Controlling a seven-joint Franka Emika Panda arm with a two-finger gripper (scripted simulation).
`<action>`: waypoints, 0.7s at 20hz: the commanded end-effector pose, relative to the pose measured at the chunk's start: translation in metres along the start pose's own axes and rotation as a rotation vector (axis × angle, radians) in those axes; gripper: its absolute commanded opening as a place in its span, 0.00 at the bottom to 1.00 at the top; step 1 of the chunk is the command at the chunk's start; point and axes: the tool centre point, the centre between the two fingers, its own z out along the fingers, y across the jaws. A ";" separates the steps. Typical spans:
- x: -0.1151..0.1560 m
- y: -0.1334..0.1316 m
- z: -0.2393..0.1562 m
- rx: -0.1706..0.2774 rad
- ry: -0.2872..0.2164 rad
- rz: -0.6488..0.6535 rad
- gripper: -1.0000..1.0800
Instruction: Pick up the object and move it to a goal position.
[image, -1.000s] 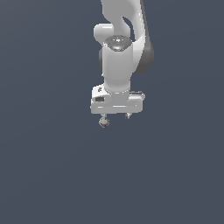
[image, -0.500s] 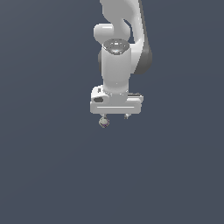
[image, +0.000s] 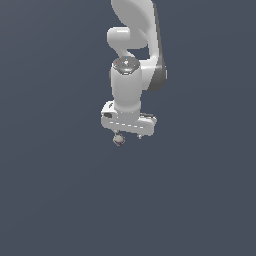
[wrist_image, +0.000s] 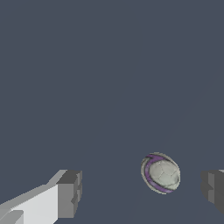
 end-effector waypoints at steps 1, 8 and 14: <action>-0.006 0.008 0.011 -0.002 -0.007 0.079 0.96; -0.026 0.030 0.041 -0.014 -0.025 0.310 0.96; -0.042 0.047 0.060 -0.027 -0.034 0.475 0.96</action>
